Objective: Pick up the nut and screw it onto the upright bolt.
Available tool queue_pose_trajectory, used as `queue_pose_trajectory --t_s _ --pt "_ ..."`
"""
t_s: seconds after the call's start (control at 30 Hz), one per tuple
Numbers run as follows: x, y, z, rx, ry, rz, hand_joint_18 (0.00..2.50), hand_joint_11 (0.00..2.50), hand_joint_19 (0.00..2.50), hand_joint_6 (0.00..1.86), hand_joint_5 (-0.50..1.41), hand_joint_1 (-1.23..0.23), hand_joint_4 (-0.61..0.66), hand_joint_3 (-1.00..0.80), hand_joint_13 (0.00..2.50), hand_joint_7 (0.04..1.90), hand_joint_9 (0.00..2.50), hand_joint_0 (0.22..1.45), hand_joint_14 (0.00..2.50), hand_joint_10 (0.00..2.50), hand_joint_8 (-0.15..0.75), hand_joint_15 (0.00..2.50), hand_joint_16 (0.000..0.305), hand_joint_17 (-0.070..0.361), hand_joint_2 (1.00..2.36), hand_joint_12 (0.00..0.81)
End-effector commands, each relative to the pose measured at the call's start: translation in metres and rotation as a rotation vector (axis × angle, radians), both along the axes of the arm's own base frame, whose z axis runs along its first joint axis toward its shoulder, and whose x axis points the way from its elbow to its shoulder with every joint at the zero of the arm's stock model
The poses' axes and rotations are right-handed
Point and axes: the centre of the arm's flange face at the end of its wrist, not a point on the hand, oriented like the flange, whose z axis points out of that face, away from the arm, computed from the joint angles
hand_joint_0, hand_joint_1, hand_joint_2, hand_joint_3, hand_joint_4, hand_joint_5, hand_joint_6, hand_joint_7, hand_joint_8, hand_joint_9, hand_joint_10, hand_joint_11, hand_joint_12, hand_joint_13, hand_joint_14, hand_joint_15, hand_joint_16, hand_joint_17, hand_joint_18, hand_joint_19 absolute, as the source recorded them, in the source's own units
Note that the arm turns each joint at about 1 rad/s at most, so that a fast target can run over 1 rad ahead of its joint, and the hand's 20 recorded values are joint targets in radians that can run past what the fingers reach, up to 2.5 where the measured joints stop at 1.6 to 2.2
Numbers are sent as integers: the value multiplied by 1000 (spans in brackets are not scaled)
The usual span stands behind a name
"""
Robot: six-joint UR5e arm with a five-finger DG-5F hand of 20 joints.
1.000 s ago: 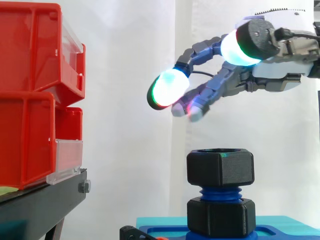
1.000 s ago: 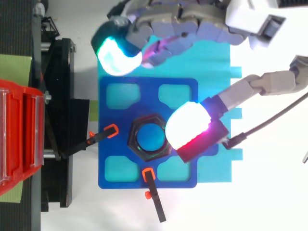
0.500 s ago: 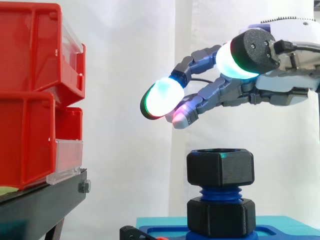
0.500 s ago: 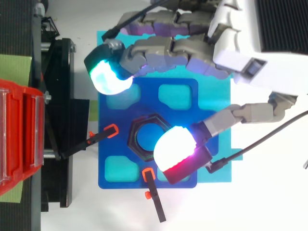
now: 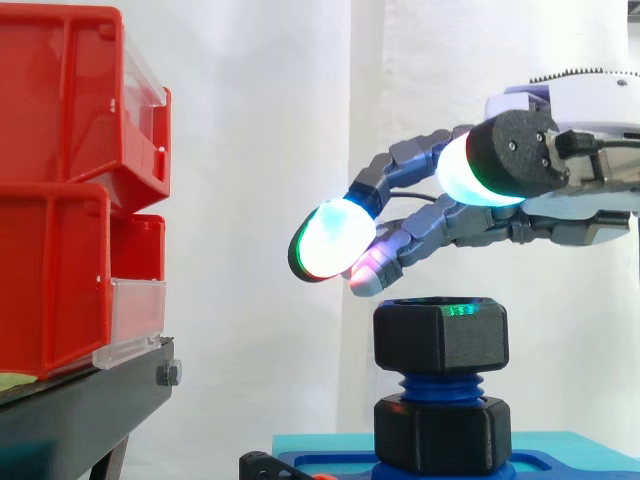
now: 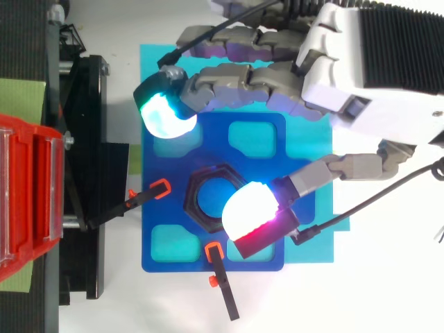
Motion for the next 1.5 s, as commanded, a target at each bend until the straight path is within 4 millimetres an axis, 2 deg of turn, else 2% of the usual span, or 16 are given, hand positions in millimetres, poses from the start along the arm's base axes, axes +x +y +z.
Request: queue_pose_trajectory --t_s 0.0,0.2,0.33,0.5,0.6,0.73,1.1,1.47 --pt "1 0 -6 -1 9 0 0 0 26 501 -150 -478 123 -500 266 637 677 440 0 0 231 0 54 122 1000 369" --pt "2 5 -11 -3 19 11 98 0 34 502 -145 -490 135 -500 334 727 577 443 0 0 246 0 59 133 1000 369" --pt "2 7 -13 -4 28 16 66 0 0 502 -129 -507 111 -500 333 708 480 448 0 0 235 0 44 99 1000 355" --pt "1 7 -13 -6 35 14 28 0 0 502 -127 -505 129 -500 316 701 464 448 0 0 234 0 41 93 1000 347" --pt "-1 7 -14 -7 53 11 0 0 0 502 -120 -371 127 -500 305 688 513 438 0 0 236 0 42 95 1000 353" --pt "-3 7 -18 -11 76 16 0 0 0 502 -113 -317 135 -500 304 729 563 439 0 0 244 0 41 93 1000 353" --pt "-2 8 -20 -12 77 20 0 0 0 503 -98 -347 166 -500 317 803 612 442 0 0 256 0 41 91 1000 352" --pt "-2 11 -20 -12 77 25 9 0 0 504 -49 -356 247 -500 351 926 735 462 0 0 254 0 38 85 1000 339"
